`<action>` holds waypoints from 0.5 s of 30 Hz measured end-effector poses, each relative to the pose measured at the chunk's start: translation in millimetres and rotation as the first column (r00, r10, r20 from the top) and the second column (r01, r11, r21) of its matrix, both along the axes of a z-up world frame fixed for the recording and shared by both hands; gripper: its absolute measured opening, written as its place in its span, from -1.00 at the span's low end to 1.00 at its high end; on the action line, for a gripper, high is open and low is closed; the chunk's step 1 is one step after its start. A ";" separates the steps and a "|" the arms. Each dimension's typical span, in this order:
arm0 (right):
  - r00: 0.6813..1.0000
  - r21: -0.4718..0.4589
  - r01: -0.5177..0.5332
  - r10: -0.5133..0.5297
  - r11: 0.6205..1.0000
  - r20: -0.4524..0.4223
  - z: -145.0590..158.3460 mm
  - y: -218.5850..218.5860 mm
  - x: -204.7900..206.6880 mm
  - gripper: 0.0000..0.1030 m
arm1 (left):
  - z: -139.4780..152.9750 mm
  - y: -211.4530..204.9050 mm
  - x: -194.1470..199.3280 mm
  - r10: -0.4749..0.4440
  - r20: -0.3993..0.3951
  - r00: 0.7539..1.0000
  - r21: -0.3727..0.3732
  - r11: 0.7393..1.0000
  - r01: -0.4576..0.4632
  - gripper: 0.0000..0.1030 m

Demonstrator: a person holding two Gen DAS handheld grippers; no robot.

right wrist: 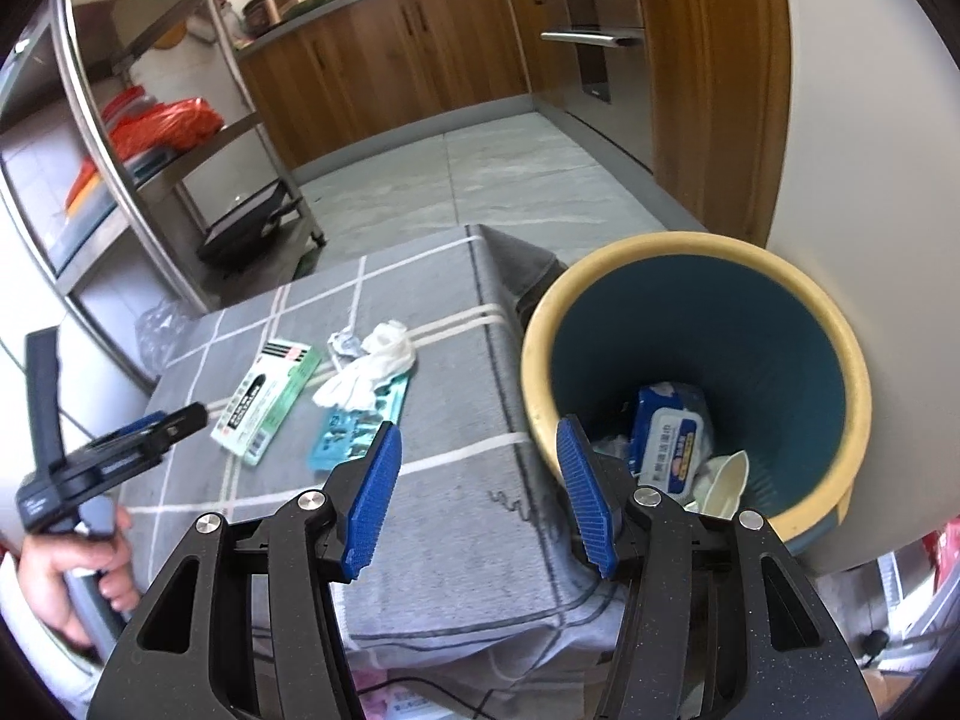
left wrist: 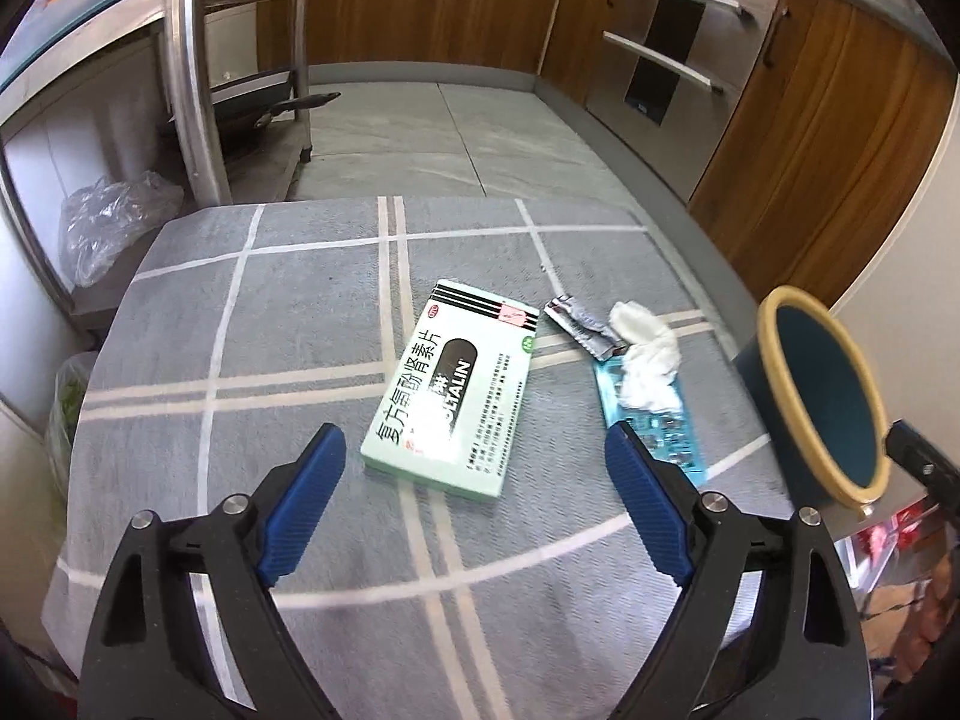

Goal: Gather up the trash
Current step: 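Move both grippers back to the green medicine box and white tissue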

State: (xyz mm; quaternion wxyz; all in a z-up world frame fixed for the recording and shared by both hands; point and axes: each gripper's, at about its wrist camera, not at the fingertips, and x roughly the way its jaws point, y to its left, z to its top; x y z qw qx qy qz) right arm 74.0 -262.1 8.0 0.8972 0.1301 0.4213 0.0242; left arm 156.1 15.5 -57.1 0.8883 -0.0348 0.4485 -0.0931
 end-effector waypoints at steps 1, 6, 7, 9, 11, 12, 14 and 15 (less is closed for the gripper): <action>1.000 0.000 -0.006 0.006 1.000 -0.003 0.0 2.3 1.3 0.08 | -3.2 -1.8 4.1 -0.006 -0.006 1.000 0.012 1.000 0.006 0.73; 1.000 0.005 -0.022 0.022 1.000 -0.020 -4.5 10.1 8.8 0.08 | -22.7 -7.2 29.4 -0.033 -0.048 0.998 0.069 0.997 0.036 0.74; 0.999 0.007 -0.026 0.026 1.000 -0.025 -5.8 11.4 10.8 0.08 | -27.6 -7.3 36.3 -0.038 -0.059 0.998 0.084 0.996 0.043 0.74; 0.999 0.011 -0.035 0.036 0.999 -0.036 -9.3 15.8 17.1 0.08 | -33.8 -7.8 43.8 -0.050 -0.076 0.996 0.099 0.993 0.057 0.74; 0.998 0.023 -0.051 0.052 0.998 -0.046 -13.1 21.0 25.4 0.08 | -39.6 -7.5 50.8 -0.066 -0.091 0.994 0.111 0.991 0.076 0.74; 0.997 0.030 -0.056 0.058 0.998 -0.052 -15.1 23.1 28.4 0.08 | -42.9 -7.2 54.3 -0.074 -0.099 0.992 0.116 0.990 0.086 0.74; 0.995 0.056 -0.065 0.069 0.996 -0.070 -22.3 28.8 38.1 0.08 | -46.8 -7.3 57.4 -0.088 -0.109 0.990 0.118 0.988 0.100 0.74; 0.995 0.071 -0.065 0.071 0.995 -0.077 -26.1 30.8 42.1 0.09 | -48.7 -7.4 58.5 -0.093 -0.112 0.989 0.119 0.987 0.106 0.74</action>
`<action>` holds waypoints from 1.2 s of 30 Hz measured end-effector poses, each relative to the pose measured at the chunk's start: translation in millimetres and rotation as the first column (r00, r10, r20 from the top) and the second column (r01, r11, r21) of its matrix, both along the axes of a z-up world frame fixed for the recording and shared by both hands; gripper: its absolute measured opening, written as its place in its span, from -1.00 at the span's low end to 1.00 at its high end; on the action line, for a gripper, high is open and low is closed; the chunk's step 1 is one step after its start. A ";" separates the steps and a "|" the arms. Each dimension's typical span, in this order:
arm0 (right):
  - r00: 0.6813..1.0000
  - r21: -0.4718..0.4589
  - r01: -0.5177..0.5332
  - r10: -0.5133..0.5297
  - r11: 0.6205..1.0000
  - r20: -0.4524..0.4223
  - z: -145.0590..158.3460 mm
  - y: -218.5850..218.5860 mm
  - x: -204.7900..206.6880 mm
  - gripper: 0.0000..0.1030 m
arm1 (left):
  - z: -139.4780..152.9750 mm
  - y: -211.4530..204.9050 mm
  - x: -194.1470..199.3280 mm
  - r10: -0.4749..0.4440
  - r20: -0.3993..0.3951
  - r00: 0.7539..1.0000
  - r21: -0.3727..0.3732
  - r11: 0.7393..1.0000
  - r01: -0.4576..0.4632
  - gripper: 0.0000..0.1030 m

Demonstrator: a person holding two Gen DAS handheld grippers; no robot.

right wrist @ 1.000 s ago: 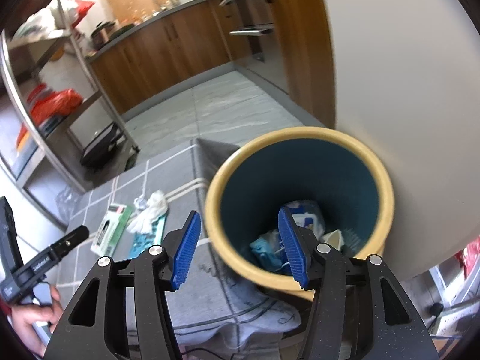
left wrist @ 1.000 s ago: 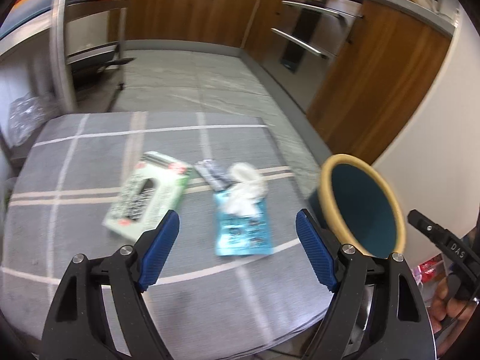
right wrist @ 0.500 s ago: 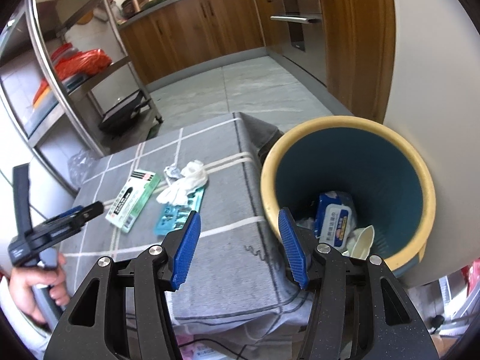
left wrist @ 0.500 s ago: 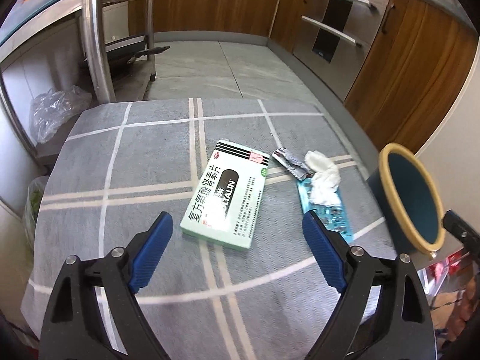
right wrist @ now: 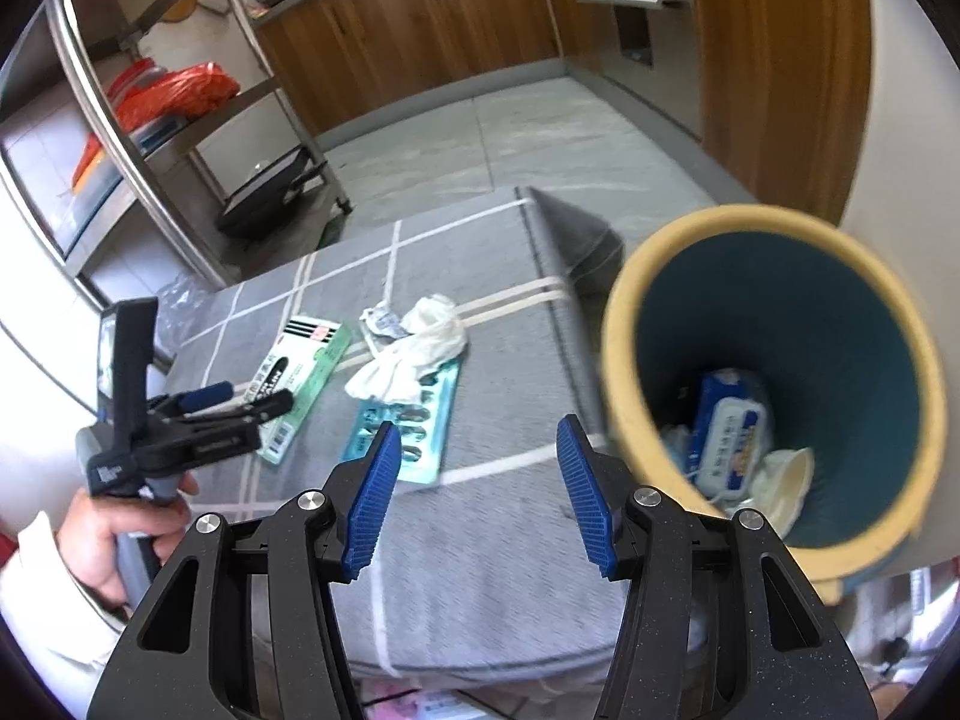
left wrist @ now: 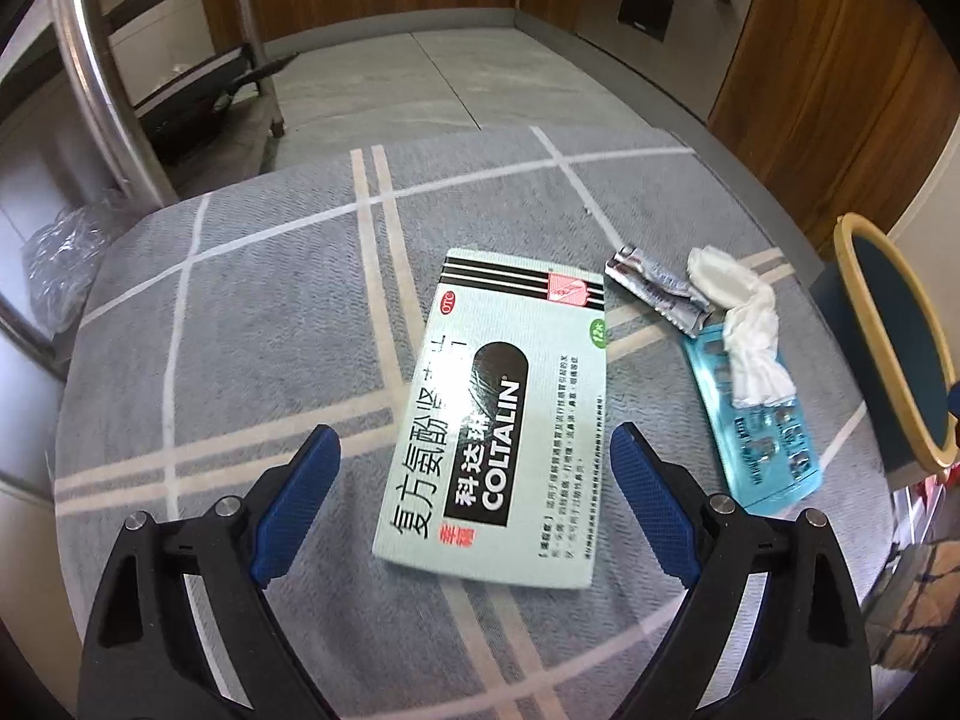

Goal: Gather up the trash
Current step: 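Move both grippers back to the green medicine box and white tissue, then grasp the green COLTALIN box with the left gripper while the right gripper grasps the white tissue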

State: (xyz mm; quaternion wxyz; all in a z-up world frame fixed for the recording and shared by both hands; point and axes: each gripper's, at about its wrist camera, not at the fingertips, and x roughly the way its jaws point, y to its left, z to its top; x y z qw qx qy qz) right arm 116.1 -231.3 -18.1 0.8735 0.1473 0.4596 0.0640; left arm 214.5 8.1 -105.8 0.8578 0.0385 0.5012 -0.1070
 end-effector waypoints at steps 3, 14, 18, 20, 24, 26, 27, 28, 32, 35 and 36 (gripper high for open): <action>1.000 0.029 -0.003 0.004 1.000 -0.023 -11.2 7.6 17.5 0.09 | -5.8 1.0 2.6 -0.011 -0.008 1.000 -0.008 1.000 0.011 0.74; 0.998 0.039 0.002 0.001 0.999 -0.065 -46.5 24.4 89.4 0.09 | -10.0 -0.1 -1.1 -0.024 0.006 1.000 -0.030 0.999 0.024 0.39; 0.996 0.034 -0.009 0.012 0.999 -0.089 -59.1 27.5 108.8 0.07 | -9.4 -0.2 -1.0 -0.028 0.006 1.000 -0.035 0.999 0.028 0.38; 0.995 0.028 -0.023 0.025 0.999 -0.097 -63.4 30.8 115.5 -0.06 | -8.8 0.4 -2.6 -0.023 0.010 1.000 -0.040 0.999 0.023 0.38; 0.991 0.033 -0.046 0.049 0.998 -0.122 -71.7 37.0 122.5 -0.45 | -7.8 2.7 -7.2 -0.001 0.015 1.000 -0.051 0.999 0.002 0.38; 0.991 0.047 -0.053 0.059 0.997 -0.123 -72.5 37.3 124.1 -0.58 | -6.7 5.5 -9.2 0.014 0.013 1.000 -0.061 0.998 -0.013 0.37; 0.991 0.060 -0.056 0.063 0.997 -0.119 -72.0 37.3 124.0 -0.63 | -6.2 6.9 -8.0 0.017 0.012 1.000 -0.065 0.998 -0.017 0.37; 0.991 0.074 -0.057 0.066 0.996 -0.116 -70.7 36.9 123.4 -0.65 | -5.4 8.4 -9.1 0.022 0.012 1.000 -0.071 0.997 -0.021 0.37; 0.994 0.105 -0.050 0.059 0.993 -0.088 -57.4 33.2 119.1 -0.69 | 1.1 11.9 -10.3 0.019 0.022 1.000 -0.087 0.996 -0.017 0.37; 0.997 0.119 -0.043 0.049 0.992 -0.055 -40.3 29.3 112.5 -0.69 | 10.7 12.1 -14.1 0.023 0.039 0.999 -0.101 0.995 -0.019 0.37; 0.998 0.124 -0.040 0.046 0.992 -0.045 -34.8 27.4 110.0 -0.69 | 13.2 12.7 -15.8 0.023 0.044 0.999 -0.104 0.994 -0.019 0.37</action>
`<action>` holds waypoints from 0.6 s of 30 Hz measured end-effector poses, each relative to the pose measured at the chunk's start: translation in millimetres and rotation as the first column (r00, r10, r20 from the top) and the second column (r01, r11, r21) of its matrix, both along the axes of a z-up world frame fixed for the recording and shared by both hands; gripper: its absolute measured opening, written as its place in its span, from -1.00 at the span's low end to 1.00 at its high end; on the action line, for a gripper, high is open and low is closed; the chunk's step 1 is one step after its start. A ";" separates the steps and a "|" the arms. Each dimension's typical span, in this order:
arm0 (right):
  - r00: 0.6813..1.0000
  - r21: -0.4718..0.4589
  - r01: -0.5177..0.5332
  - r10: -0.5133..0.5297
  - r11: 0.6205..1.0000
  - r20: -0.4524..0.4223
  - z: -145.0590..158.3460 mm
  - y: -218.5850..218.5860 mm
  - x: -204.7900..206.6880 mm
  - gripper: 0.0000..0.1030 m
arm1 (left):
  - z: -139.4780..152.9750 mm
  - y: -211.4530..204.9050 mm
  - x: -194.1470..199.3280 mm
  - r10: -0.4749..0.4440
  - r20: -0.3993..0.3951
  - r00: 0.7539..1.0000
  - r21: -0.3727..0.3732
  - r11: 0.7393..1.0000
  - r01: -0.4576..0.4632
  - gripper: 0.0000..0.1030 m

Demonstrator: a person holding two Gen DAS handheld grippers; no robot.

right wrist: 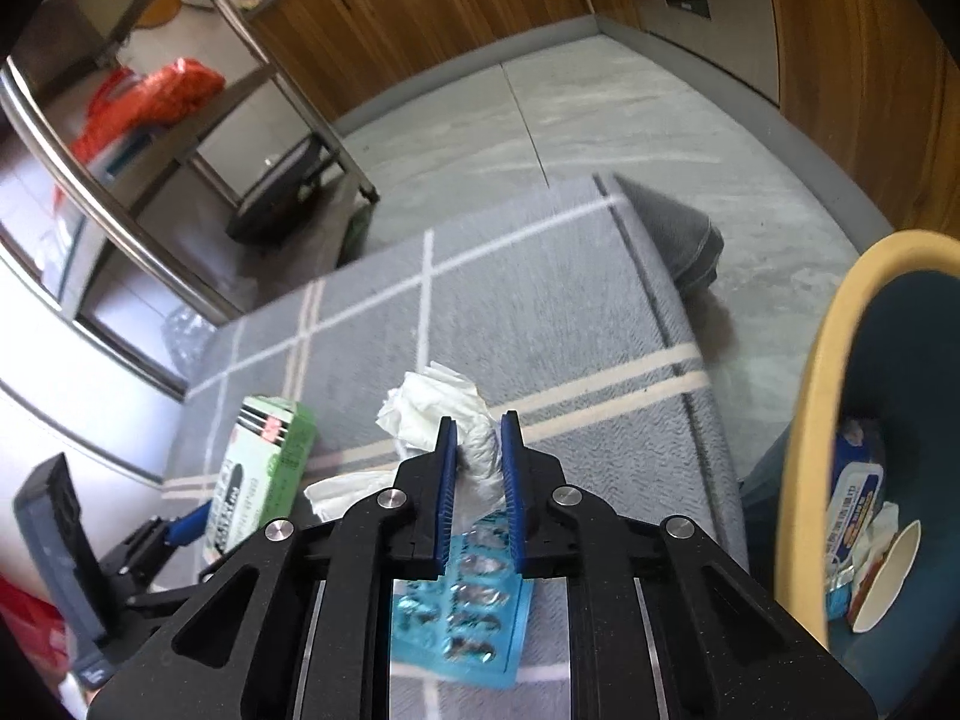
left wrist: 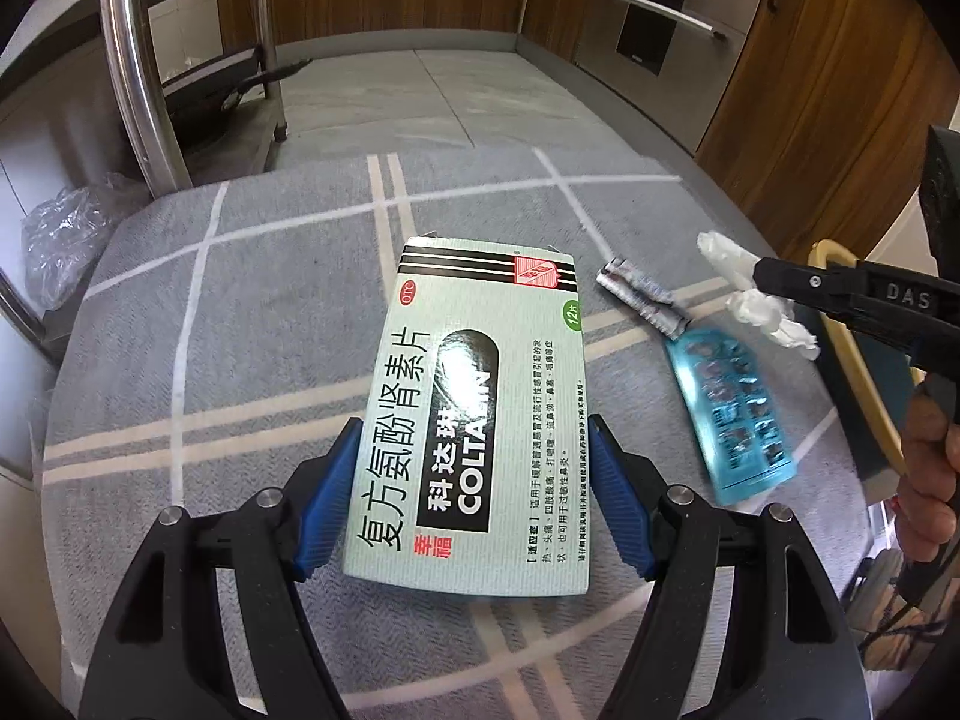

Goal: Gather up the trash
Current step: 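Grasp the green COLTALIN box with the left gripper while the right gripper grasps the white tissue, then carry the box and tissue over the bin with both grippers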

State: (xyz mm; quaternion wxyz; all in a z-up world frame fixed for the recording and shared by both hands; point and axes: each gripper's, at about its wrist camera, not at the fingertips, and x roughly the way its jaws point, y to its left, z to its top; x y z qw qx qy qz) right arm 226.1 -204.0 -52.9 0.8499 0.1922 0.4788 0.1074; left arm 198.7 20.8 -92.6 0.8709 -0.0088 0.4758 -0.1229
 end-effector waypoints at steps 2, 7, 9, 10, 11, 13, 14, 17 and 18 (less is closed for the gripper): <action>1.000 0.005 0.006 -0.006 1.000 0.019 11.0 -3.3 -6.7 -0.69 | 4.1 4.1 -2.1 0.003 0.015 1.000 -0.014 1.000 -0.003 0.37; 0.998 0.001 0.019 -0.019 1.000 0.054 34.2 -13.0 -33.9 -0.69 | 7.0 5.2 -6.9 -0.011 0.040 0.999 -0.040 0.999 0.012 0.37; 0.998 0.000 0.030 -0.029 1.000 0.064 40.8 -19.3 -45.3 -0.69 | 5.2 3.8 -10.2 -0.014 0.045 0.999 -0.049 0.999 0.016 0.37; 0.997 0.001 0.036 -0.036 0.999 0.066 43.2 -22.2 -50.5 -0.69 | 4.7 2.5 -11.9 -0.017 0.049 0.999 -0.054 0.998 0.019 0.37; 0.996 0.005 0.047 -0.048 0.999 0.069 46.5 -27.1 -58.4 -0.69 | 7.2 -1.6 -14.3 -0.020 0.053 0.998 -0.058 0.998 0.023 0.37; 0.996 0.006 0.060 -0.060 0.998 0.072 51.1 -34.6 -68.9 -0.69 | 12.7 -8.7 -19.9 -0.029 0.058 0.998 -0.068 0.997 0.033 0.37; 0.995 0.004 0.065 -0.065 0.998 0.076 53.3 -37.6 -74.5 -0.69 | 15.7 -13.7 -22.5 -0.036 0.061 0.997 -0.072 0.997 0.040 0.37; 0.993 0.002 0.086 -0.086 0.996 0.084 60.6 -49.3 -90.8 -0.69 | 22.0 -25.9 -29.1 -0.056 0.065 0.996 -0.082 0.995 0.061 0.37; 0.992 0.003 0.094 -0.094 0.996 0.089 63.8 -53.8 -96.6 -0.69 | 24.0 -29.7 -31.9 -0.061 0.066 0.996 -0.084 0.994 0.067 0.37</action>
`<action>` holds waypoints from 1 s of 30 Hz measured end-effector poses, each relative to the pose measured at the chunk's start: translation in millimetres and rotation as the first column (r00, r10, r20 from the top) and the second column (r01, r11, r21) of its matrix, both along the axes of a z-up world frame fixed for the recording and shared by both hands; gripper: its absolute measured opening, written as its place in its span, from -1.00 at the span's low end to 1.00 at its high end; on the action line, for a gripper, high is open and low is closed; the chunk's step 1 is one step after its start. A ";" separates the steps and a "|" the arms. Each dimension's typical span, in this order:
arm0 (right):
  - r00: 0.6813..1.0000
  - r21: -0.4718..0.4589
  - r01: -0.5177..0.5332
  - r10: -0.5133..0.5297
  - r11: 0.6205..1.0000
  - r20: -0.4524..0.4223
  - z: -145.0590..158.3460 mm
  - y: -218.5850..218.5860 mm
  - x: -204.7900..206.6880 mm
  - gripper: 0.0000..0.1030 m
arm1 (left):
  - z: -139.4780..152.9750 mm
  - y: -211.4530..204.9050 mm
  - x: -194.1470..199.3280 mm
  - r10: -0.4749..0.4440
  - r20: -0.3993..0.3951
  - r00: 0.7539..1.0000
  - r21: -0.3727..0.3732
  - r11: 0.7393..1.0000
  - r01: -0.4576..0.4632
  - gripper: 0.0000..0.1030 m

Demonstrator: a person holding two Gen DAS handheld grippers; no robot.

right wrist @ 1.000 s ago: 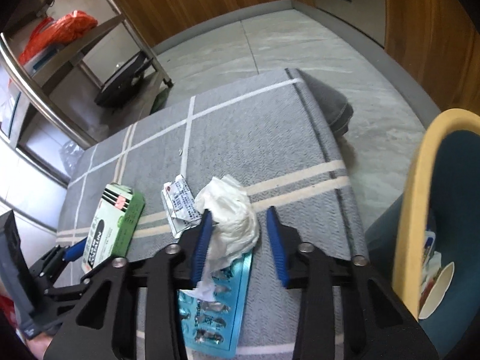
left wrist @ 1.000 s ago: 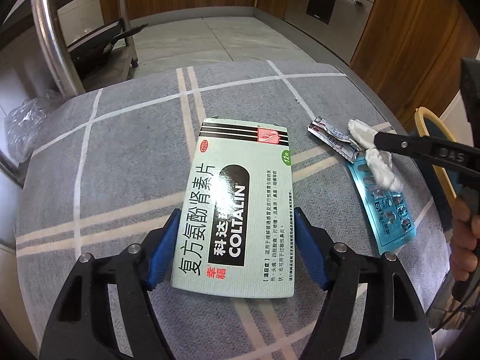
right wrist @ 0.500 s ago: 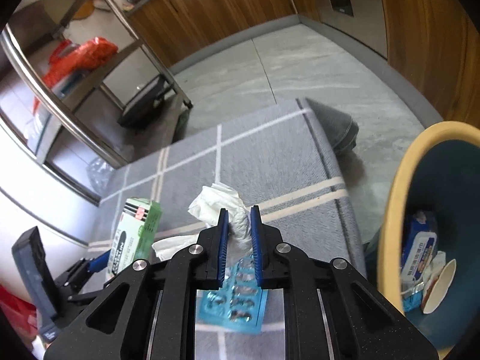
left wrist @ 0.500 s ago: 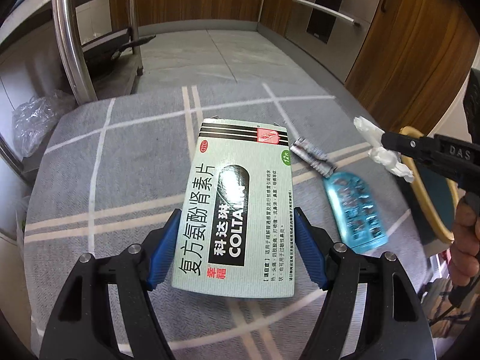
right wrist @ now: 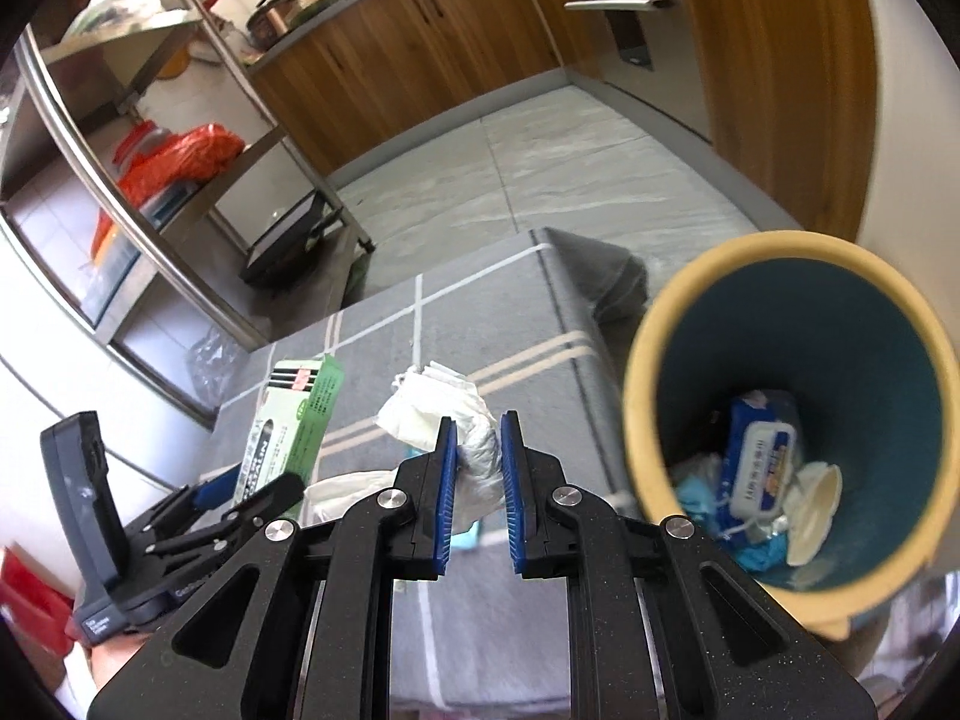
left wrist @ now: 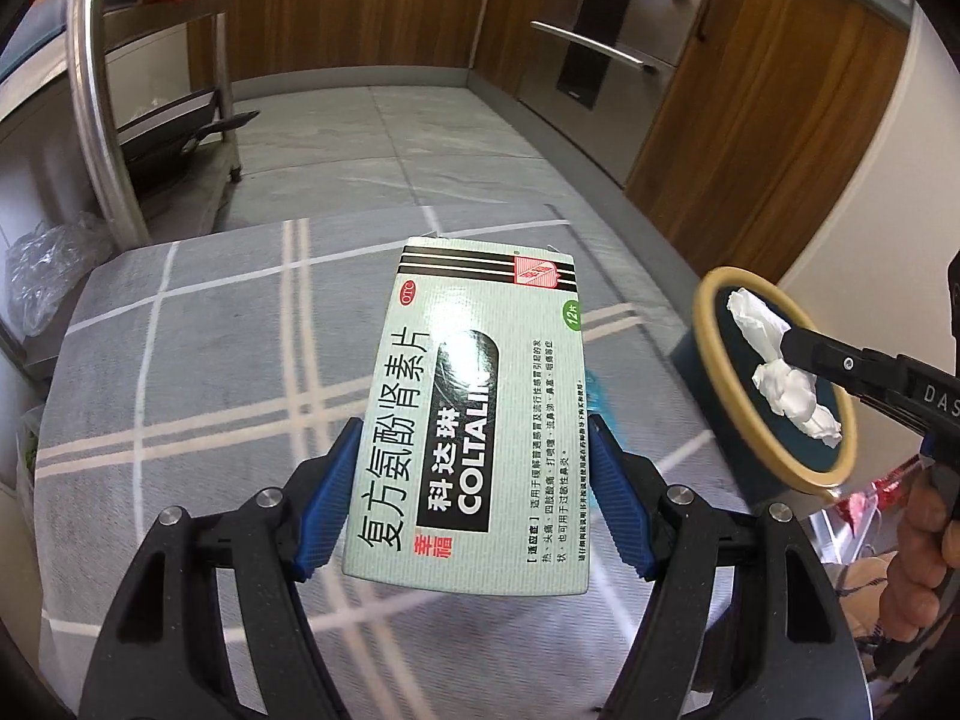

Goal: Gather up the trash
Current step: 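Carry the box and tissue over the bin with both grippers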

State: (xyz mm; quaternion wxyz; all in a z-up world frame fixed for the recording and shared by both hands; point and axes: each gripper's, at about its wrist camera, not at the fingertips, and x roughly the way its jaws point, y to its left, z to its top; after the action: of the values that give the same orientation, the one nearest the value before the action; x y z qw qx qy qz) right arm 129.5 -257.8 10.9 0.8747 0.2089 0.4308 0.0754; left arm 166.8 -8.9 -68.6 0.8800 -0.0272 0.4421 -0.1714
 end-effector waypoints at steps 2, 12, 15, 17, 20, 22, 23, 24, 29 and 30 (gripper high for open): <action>1.000 -0.002 0.012 -0.012 1.000 0.010 5.0 -7.5 -8.4 -0.69 | 5.5 -9.5 -5.4 -0.011 0.005 1.000 -0.010 1.000 0.011 0.37; 0.994 -0.006 0.092 -0.092 0.996 0.056 15.0 -47.2 -39.8 -0.69 | 21.8 -44.9 -26.1 -0.046 0.010 0.999 -0.037 0.998 0.047 0.37; 0.990 -0.007 0.126 -0.125 0.992 0.063 14.1 -62.2 -47.2 -0.69 | 24.7 -56.5 -28.1 -0.058 0.008 0.998 -0.042 0.997 0.059 0.37; 0.987 -0.013 0.145 -0.144 0.989 0.068 13.1 -73.1 -50.6 -0.69 | 26.0 -66.8 -27.9 -0.073 0.007 0.997 -0.044 0.996 0.073 0.37; 0.982 -0.007 0.177 -0.176 0.984 0.068 10.1 -86.0 -54.1 -0.69 | 28.4 -83.6 -25.9 -0.091 0.000 0.996 -0.058 0.994 0.091 0.37; 0.975 0.004 0.211 -0.211 0.977 0.065 5.9 -98.7 -58.5 -0.69 | 30.2 -96.7 -25.3 -0.106 0.000 0.994 -0.058 0.993 0.106 0.37; 0.974 0.009 0.219 -0.220 0.976 0.062 4.8 -101.7 -58.8 -0.69 | 31.1 -103.9 -25.0 -0.116 0.001 0.993 -0.057 0.992 0.116 0.37; 0.971 0.015 0.233 -0.233 0.972 0.058 2.3 -107.4 -60.2 -0.69 | 31.3 -108.8 -24.7 -0.123 0.001 0.992 -0.056 0.991 0.123 0.37; 0.957 0.035 0.285 -0.286 0.958 0.044 -6.2 -128.9 -65.3 -0.69 | 34.1 -144.2 -22.6 -0.165 0.000 0.986 -0.051 0.985 0.165 0.37; 0.953 0.033 0.298 -0.299 0.954 0.042 -7.8 -133.6 -66.2 -0.69 | 34.1 -148.9 -22.0 -0.171 -0.001 0.985 -0.051 0.984 0.170 0.37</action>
State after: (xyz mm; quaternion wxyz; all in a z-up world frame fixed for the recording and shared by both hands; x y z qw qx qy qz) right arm 63.3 -391.4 3.1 0.8831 0.2810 0.3727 -0.0472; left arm 144.8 -157.8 -34.5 0.8599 -0.0119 0.4408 -0.2571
